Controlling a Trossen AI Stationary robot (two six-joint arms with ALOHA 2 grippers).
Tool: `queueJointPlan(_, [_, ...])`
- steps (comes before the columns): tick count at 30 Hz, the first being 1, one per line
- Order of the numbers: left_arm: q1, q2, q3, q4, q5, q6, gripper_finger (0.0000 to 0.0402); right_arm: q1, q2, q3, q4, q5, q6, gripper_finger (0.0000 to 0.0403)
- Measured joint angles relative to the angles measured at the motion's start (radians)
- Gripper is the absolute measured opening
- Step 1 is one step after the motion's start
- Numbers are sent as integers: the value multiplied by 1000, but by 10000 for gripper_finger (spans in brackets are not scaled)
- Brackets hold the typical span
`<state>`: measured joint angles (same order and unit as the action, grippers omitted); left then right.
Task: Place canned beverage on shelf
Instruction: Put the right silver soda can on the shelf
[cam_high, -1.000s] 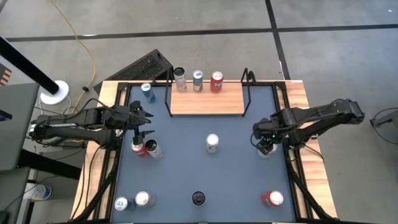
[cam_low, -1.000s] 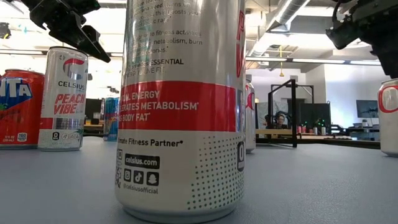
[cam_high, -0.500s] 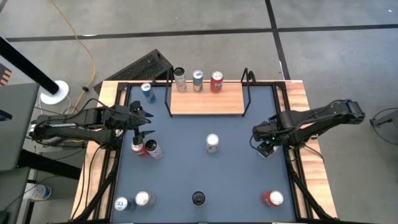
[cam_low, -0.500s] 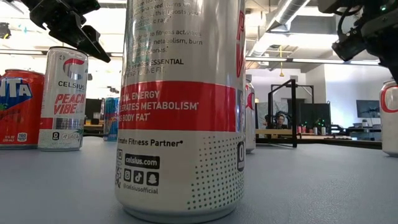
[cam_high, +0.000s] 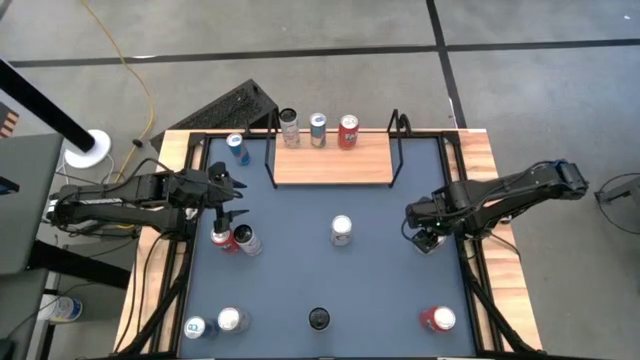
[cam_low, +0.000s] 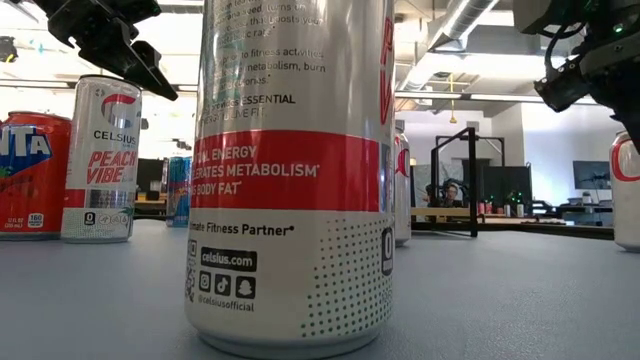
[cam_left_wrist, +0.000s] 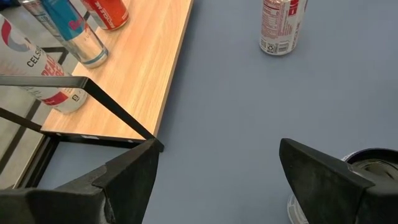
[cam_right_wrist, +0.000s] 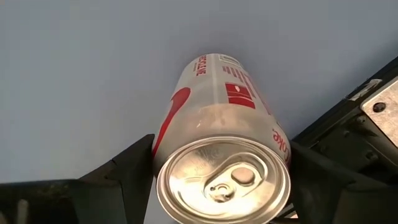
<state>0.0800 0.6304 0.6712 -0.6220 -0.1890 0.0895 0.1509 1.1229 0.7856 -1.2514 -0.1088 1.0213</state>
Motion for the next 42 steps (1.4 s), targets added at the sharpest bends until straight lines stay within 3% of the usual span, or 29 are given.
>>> queueJointPlan(20, [0,0,0,0,0,-3,322,-1,2,-1,10,2,-34,293])
queueJointPlan(28, [0,0,0,0,0,-3,322,-8,10,76,17,43,-97,291])
queueJointPlan(35, [0,0,0,0,0,-5,322,-97,18,201,71,58,-265,291])
queueJointPlan(42, [0,0,0,-3,0,-15,322,-243,150,408,73,61,-560,291])
